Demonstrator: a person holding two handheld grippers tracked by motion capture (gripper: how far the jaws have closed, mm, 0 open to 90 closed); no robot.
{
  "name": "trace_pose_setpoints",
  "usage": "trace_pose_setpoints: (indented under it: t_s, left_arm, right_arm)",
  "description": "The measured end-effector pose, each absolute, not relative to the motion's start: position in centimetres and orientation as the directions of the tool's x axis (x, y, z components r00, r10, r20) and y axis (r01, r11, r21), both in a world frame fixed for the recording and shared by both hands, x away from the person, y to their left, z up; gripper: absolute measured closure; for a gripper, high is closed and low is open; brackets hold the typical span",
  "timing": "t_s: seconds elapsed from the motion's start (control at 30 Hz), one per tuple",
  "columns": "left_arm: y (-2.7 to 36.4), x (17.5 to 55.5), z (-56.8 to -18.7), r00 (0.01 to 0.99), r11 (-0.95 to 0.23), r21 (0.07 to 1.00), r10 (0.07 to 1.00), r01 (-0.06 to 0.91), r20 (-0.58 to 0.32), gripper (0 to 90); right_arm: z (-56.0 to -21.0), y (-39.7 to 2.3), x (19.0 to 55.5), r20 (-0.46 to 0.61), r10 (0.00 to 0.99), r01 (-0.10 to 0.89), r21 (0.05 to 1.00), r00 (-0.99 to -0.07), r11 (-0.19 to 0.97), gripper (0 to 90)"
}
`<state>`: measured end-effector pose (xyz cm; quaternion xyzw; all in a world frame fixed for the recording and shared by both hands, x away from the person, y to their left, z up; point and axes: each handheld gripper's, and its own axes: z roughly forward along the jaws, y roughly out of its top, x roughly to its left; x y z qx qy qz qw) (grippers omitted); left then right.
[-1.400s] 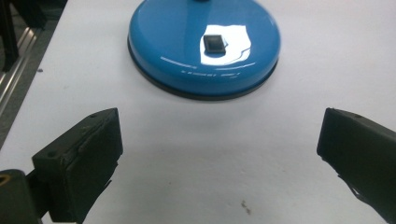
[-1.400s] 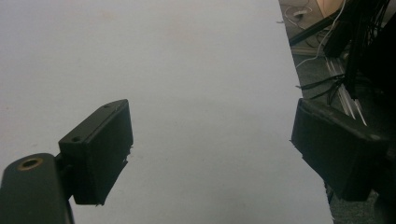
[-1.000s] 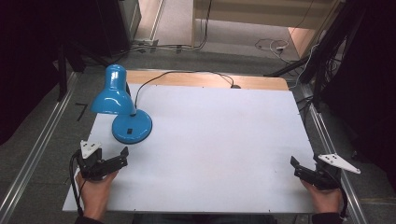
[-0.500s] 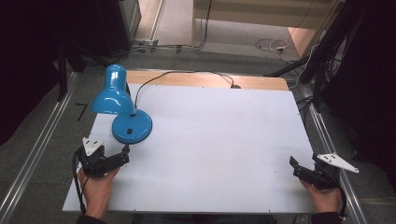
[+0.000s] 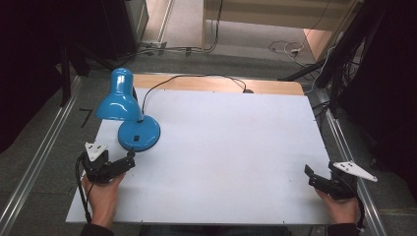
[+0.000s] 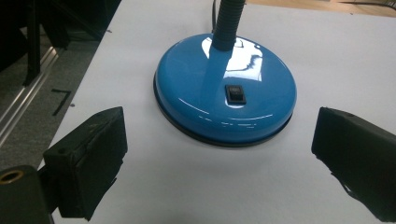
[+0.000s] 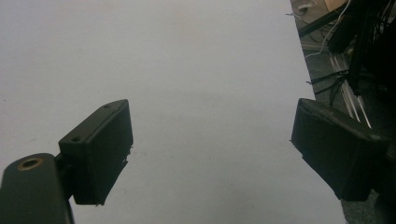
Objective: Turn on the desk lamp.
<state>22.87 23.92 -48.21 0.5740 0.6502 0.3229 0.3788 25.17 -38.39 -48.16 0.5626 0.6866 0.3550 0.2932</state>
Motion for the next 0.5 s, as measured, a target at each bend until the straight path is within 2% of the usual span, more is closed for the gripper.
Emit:
trace_pose_setpoints:
  t_s: [0.5]
  left_arm:
    - [23.82, 23.87, -48.14, -0.061, 0.135, 0.855, 0.991, 0.501, -0.120, 4.7]
  right_arm:
    - [-48.21, -38.36, 25.24, 0.000, 0.981, 0.572, 0.812, -0.195, 0.114, 11.2]
